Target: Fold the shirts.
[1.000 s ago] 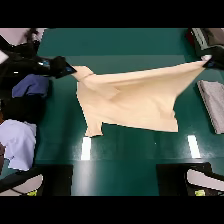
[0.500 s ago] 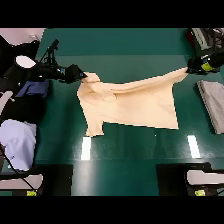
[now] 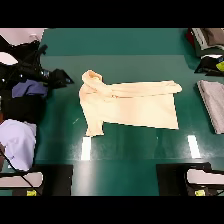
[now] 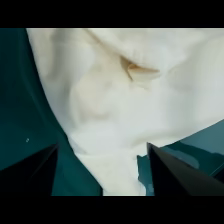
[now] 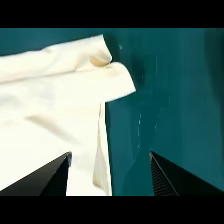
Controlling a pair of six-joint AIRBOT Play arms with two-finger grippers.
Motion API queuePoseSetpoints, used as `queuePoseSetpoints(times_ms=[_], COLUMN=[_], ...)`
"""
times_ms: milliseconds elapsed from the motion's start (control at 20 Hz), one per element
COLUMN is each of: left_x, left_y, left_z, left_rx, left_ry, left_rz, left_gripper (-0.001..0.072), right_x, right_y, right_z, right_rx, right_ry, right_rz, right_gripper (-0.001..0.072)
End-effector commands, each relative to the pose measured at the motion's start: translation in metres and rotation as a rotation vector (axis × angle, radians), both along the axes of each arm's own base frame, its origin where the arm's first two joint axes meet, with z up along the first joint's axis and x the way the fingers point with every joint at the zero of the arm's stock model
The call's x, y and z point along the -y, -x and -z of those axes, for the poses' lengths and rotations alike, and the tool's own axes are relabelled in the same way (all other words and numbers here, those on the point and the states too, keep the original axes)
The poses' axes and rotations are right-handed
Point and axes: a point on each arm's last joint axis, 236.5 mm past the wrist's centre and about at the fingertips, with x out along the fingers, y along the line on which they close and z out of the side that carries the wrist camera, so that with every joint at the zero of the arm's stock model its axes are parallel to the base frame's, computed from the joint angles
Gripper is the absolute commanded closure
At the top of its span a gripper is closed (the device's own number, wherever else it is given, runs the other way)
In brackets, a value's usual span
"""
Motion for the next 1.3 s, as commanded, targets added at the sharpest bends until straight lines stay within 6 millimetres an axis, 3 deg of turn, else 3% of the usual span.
queuePoseSetpoints(times_ms=[0,150,250,350,650,700,750,800,950,1000,1050,1250], left_x=[0.003,0.022,0.039,0.052,0.049,0.05,0.05,0.05,0.056,0.059,0.062,0.066], left_y=[0.034,0.056,0.064,0.064,0.054,0.054,0.054,0.052,0.043,0.041,0.04,0.048], left_z=[0.046,0.086,0.1,0.107,0.112,0.113,0.114,0.113,0.107,0.106,0.105,0.102], left_rx=[-0.129,-0.186,-0.167,-0.144,-0.123,-0.125,-0.124,-0.122,-0.103,-0.095,-0.082,-0.105], left_ry=[-0.005,-0.026,-0.051,-0.082,-0.115,-0.113,-0.113,-0.111,-0.068,-0.061,-0.062,-0.046], left_rz=[0.017,0.018,0.055,0.082,0.036,0.034,0.035,0.03,-0.012,-0.016,-0.004,0.02], left_gripper=[0.0061,0.0061,0.0061,0.0061,0.0063,0.0158,0.036,0.0417,0.0421,0.0603,0.0681,0.0682], right_x=[-0.023,-0.036,-0.039,-0.041,-0.046,-0.047,-0.048,-0.05,-0.054,-0.055,-0.054,-0.041], right_y=[0.033,0.063,0.077,0.086,0.109,0.113,0.119,0.124,0.14,0.144,0.149,0.166], right_z=[0.021,0.048,0.058,0.062,0.066,0.07,0.076,0.082,0.104,0.11,0.117,0.139], right_rx=[-0.075,-0.133,-0.141,-0.12,-0.087,-0.096,-0.114,-0.133,-0.196,-0.211,-0.227,-0.27], right_ry=[-0.079,-0.118,-0.121,-0.114,-0.103,-0.106,-0.111,-0.116,-0.133,-0.137,-0.143,-0.189], right_rz=[-0.039,-0.042,-0.034,-0.025,-0.013,-0.012,-0.012,-0.011,-0.008,-0.004,0.006,0.086], right_gripper=[0.0153,0.0153,0.0153,0.0153,0.0152,0.0153,0.0153,0.0153,0.0153,0.0153,0.0153,0.0153])
